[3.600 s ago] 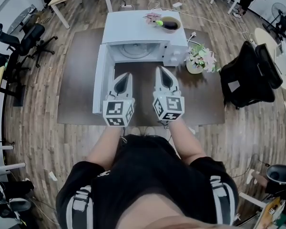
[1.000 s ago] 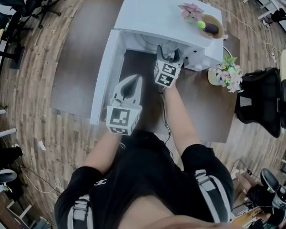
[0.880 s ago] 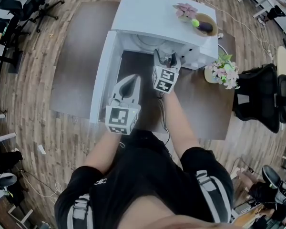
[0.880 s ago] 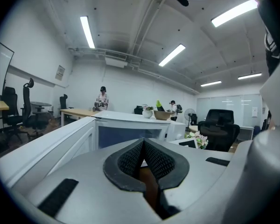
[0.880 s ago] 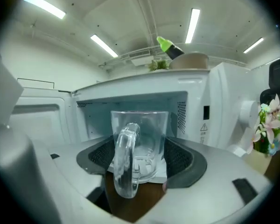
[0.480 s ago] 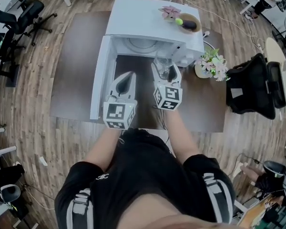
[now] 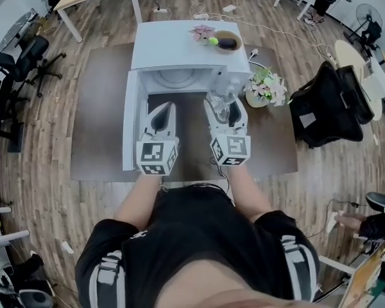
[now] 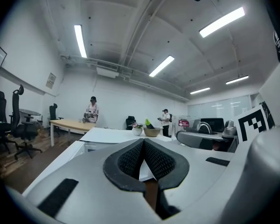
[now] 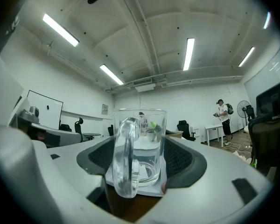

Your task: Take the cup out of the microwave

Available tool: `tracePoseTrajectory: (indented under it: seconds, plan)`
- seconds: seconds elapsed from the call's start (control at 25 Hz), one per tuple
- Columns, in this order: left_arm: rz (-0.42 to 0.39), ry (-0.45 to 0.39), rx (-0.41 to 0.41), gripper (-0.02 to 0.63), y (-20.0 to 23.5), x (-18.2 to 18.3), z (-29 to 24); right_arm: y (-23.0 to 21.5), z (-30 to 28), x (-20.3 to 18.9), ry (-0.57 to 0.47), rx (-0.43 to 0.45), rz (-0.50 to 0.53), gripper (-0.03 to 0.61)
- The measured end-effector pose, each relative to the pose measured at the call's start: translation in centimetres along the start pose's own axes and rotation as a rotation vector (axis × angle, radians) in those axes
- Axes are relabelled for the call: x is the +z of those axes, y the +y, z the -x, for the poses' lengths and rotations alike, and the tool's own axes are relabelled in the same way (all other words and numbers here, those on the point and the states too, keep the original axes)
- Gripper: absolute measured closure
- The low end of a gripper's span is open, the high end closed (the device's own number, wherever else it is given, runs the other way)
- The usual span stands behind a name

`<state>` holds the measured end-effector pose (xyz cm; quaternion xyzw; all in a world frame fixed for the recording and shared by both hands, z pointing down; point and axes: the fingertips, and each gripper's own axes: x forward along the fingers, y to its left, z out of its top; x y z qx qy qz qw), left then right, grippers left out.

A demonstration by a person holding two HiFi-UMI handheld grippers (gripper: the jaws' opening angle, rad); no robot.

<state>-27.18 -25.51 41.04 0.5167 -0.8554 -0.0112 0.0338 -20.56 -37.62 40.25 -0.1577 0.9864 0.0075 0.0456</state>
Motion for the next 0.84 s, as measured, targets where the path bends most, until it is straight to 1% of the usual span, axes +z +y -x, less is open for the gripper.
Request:
tracePoseTrajectory:
  seconds: [0.2, 0.52, 0.84]
  plan:
    - [-0.011, -0.023, -0.028, 0.612, -0.6, 0.7, -0.9, -0.6, 0.2, 1.2, -0.039, -0.013, 0.004, 0.249]
    - [-0.027, -0.030, -0.056, 0.612, -1.4, 1.3, -2.0, -1.1, 0.4, 1.3, -0.044, -0.015, 0.006, 0.248]
    - [-0.027, -0.025, -0.056, 0.612, -1.5, 1.0, -2.7, -1.6, 0.2, 0.9, -0.041, -0.008, -0.006, 0.249]
